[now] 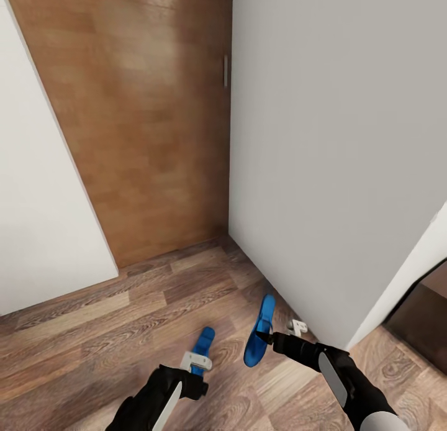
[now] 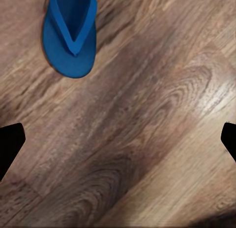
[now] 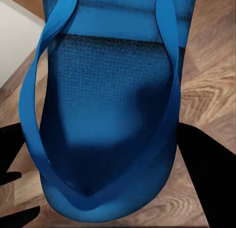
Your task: In the bedroom, move the book from the bed onto either nightstand, and place the two sandals side by side next to the bed.
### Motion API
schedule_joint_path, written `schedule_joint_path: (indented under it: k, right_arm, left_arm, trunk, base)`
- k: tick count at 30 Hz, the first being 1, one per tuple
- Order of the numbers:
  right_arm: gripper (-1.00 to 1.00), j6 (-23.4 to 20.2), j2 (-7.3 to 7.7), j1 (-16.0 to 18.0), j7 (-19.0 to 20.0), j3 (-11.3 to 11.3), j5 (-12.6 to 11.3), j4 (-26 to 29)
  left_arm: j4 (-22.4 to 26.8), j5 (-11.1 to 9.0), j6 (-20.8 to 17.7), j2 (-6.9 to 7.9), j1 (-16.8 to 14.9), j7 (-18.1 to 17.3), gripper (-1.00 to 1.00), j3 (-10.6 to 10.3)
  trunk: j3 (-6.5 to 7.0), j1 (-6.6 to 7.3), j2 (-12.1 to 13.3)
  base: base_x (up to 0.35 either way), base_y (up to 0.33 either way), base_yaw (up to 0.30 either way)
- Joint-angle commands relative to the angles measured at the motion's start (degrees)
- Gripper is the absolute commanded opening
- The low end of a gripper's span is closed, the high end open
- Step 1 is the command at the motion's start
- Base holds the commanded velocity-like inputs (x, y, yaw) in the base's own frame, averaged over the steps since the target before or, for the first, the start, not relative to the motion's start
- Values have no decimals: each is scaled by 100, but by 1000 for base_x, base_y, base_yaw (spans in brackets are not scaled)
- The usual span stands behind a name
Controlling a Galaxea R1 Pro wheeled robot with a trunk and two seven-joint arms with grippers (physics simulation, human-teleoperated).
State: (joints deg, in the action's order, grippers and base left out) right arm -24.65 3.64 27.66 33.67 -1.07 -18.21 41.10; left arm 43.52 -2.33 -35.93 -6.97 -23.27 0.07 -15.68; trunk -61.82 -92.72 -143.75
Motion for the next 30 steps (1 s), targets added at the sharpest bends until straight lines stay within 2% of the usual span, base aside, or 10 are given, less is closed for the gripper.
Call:
schedule_joint_path:
  k: [1,12,15,19,21,25,30]
  right_arm:
    - [-100,-48,-2,3,8,-10,-50,4]
    - [-100,-49,-4,3,8,-14,-43,4]
    - [-100,-49,-4,3,8,-14,-42,4]
    - [-100,-49,-4,3,8,-15,-40,4]
    - [-100,-49,-4,3,8,-13,-41,4]
    - [-100,-49,-4,3,8,-13,-42,4]
    - [-100,-49,-4,3,8,-13,-36,-1]
  left_arm:
    - [7,-22,-28,2,-2,1,100,-5]
    - [9,-14,-25,8,-2,3,100,-2]
    - [101,-8,3,28,-2,111,100,10]
    - [212,-10,141,139,-2,814,100,22]
    - [223,-16,195,149,-2,1047,100,20]
    - [233,-21,241,151,-2,1277,100,7]
    - [235,-30,252,152,-2,1329,100,4]
  trunk:
    - [-28,-1,-4]
    - [-272,-29,-19]
    - [-272,-29,-19]
    - [-272,-29,-19]
    - [-272,-29,-19]
    - [-272,-29,-19]
    - [-272,-29,-19]
  base:
    - [0,0,0]
    - [0,0,0]
    - [0,0,0]
    - [0,0,0]
    - [0,0,0]
    - [0,0,0]
    - [0,0,0]
